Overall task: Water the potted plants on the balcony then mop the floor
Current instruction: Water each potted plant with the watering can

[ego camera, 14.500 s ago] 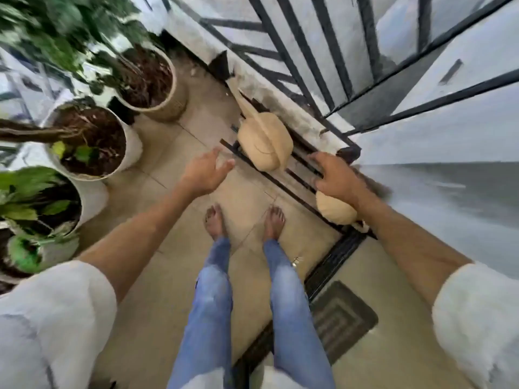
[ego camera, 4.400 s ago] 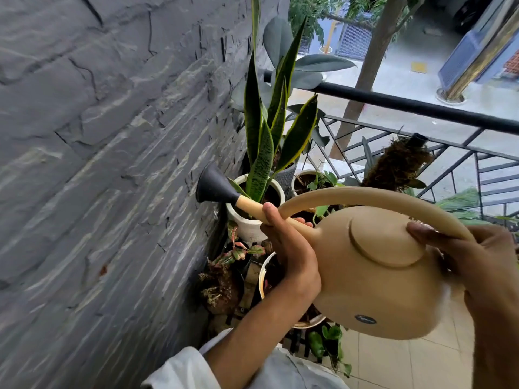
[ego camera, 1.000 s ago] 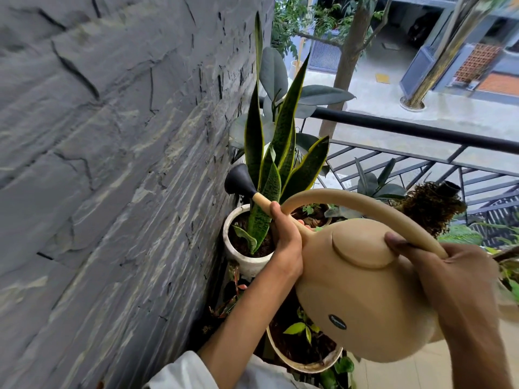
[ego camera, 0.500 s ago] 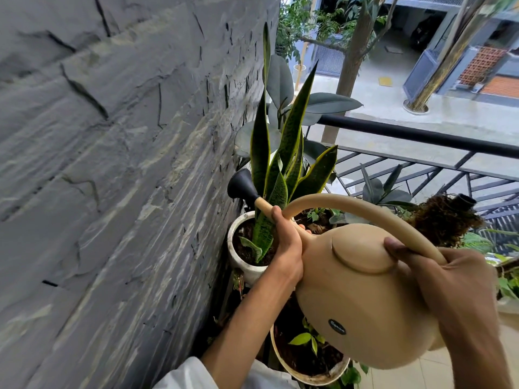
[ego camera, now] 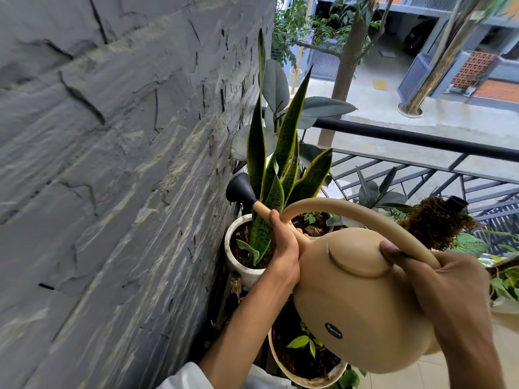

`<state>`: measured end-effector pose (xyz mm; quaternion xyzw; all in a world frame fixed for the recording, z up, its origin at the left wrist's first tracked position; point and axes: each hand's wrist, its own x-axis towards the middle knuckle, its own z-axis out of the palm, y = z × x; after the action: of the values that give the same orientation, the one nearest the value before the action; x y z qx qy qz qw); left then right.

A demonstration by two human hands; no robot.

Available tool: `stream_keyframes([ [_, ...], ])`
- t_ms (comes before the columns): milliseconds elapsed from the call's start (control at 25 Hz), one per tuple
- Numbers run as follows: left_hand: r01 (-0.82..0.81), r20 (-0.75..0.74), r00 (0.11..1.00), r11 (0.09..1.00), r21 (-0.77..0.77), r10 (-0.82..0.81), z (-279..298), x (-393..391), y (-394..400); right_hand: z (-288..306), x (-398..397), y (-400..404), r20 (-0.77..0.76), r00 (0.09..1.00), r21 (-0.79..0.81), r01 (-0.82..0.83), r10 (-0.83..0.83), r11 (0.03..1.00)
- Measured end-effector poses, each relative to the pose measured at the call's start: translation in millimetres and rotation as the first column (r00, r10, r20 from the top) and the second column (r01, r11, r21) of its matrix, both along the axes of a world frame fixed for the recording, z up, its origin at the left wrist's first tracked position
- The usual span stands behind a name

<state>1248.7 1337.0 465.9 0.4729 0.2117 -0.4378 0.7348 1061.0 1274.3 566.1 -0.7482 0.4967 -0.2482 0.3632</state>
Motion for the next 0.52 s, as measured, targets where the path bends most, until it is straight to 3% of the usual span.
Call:
stream_keyframes([
  [360,0.03,0.038,0.999,1.0,0.006,-0.03,-0.3,-4.9,2.8,-7.2,-11.0,1.7,0.034,0.999,-0.026,-0.02,0.021,0.999],
  [520,0.057,0.097,0.994,0.998,-0.003,-0.056,5.0,-11.2,4.1,-12.9,-20.4,1.8,0.109,0.994,0.056,0.028,-0.034,0.998],
])
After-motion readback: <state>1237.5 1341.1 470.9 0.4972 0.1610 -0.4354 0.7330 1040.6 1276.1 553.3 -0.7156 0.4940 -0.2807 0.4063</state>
